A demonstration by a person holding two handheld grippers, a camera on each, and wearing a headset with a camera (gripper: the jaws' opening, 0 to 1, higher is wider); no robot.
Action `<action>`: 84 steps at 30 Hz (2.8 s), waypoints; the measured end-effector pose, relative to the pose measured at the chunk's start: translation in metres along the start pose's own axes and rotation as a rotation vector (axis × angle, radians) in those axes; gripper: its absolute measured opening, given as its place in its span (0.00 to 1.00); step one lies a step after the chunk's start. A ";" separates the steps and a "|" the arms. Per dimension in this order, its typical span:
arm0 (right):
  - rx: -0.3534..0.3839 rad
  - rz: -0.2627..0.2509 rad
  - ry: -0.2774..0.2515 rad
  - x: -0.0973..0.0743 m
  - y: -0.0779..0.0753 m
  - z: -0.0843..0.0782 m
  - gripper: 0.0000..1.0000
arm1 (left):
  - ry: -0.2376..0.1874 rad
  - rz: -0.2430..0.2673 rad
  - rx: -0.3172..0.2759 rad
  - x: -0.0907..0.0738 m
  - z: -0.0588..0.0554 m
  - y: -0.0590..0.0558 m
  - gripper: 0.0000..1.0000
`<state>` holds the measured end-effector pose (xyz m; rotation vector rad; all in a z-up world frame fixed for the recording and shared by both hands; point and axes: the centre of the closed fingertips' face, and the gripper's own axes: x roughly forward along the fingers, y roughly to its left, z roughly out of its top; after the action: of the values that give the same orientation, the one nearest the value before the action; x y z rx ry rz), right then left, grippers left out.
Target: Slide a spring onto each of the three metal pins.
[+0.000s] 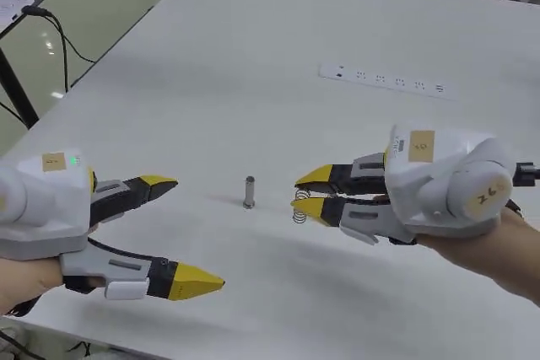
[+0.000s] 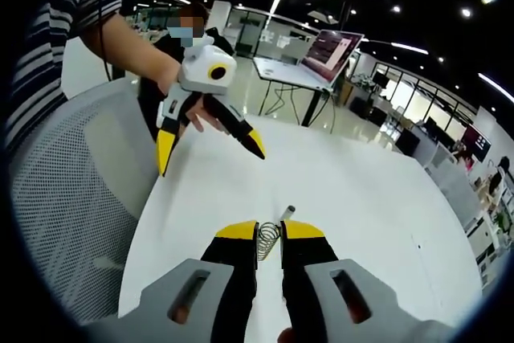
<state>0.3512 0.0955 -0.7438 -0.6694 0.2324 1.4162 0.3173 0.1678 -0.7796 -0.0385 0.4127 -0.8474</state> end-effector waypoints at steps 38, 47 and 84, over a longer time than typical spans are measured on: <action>0.092 0.000 -0.070 0.058 -0.045 0.031 0.07 | -0.004 0.023 -0.010 -0.008 0.001 0.008 0.97; 0.107 0.001 -0.054 0.064 -0.045 0.024 0.08 | -0.006 0.023 -0.012 -0.008 0.001 0.008 0.97; 0.121 0.011 0.003 0.090 -0.038 -0.009 0.08 | -0.018 0.033 -0.013 -0.009 0.005 0.011 0.97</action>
<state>0.4044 0.1651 -0.7874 -0.5716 0.3218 1.4002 0.3216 0.1816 -0.7744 -0.0512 0.4006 -0.8109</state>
